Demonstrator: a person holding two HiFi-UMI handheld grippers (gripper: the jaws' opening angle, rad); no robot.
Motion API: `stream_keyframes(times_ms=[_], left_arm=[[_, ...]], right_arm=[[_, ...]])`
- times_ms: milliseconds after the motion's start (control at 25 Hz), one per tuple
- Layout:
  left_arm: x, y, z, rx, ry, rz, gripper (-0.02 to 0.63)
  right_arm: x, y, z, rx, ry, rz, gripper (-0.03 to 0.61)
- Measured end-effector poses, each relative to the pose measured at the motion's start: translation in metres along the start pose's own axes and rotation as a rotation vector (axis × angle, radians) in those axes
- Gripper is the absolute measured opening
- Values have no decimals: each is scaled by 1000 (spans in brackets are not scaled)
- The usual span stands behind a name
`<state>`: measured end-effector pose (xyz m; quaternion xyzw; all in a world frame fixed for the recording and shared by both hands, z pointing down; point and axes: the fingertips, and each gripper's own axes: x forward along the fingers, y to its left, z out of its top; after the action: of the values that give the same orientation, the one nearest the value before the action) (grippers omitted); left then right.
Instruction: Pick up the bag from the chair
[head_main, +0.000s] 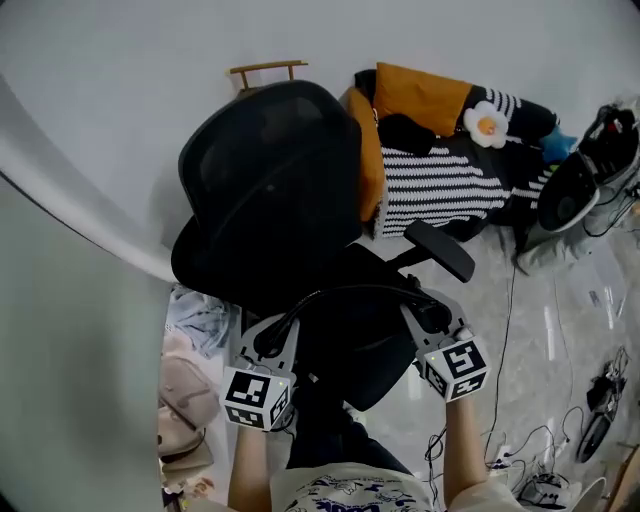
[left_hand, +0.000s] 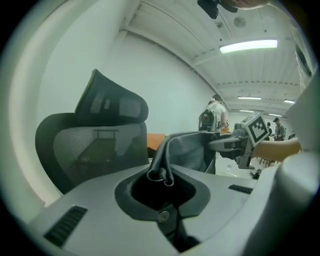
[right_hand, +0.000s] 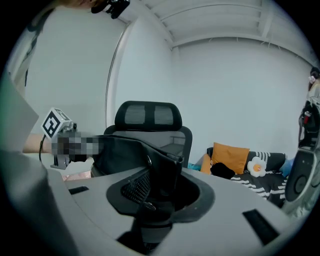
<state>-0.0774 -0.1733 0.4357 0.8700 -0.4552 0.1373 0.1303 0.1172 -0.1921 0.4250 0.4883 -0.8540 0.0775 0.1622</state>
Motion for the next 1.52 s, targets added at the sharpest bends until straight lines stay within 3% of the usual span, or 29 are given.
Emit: stream_keyframes(times_ms=[720,1520], left_arm=[[-79,-32,101,102,-149,60,34],[-121,-60,139,166,-223,87,35]], right_arm=[[-79,24,103,-44,-165,-25,127],[-132,38,138,-53,-259,-54,127]])
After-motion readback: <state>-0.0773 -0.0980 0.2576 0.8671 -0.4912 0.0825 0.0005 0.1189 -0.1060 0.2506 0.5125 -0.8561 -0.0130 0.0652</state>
